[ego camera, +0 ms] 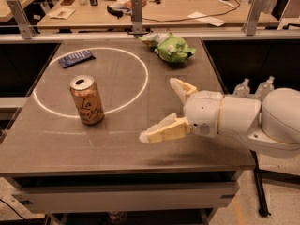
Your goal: Move orange can near green rice chip bag
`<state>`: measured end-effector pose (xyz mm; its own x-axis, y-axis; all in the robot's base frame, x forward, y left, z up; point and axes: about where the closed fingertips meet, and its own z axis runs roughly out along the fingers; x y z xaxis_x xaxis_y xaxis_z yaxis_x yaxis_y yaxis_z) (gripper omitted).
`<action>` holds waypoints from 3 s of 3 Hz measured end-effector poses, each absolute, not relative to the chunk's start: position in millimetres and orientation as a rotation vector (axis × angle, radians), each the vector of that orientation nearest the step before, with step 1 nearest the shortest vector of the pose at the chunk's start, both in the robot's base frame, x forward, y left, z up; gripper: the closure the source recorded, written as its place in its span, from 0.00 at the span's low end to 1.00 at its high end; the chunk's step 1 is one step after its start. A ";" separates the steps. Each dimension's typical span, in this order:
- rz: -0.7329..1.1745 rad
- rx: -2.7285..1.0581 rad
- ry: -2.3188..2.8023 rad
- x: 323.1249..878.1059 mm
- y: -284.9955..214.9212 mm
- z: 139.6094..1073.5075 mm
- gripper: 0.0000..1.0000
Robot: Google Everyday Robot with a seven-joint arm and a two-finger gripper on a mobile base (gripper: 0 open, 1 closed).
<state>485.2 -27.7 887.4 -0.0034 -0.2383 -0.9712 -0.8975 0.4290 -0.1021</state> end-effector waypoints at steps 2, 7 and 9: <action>0.795 -1.095 1.463 496.6 33.9 890.4 0.00; 0.780 -1.012 1.429 538.4 126.9 879.5 0.00; 0.812 -1.017 1.434 548.7 146.9 866.1 0.19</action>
Offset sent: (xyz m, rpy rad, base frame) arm 0.0194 0.0973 0.0021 0.0409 0.0045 0.1439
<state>548.7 146.9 866.1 0.0168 -0.1363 -0.9905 -0.9194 0.3873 -0.0689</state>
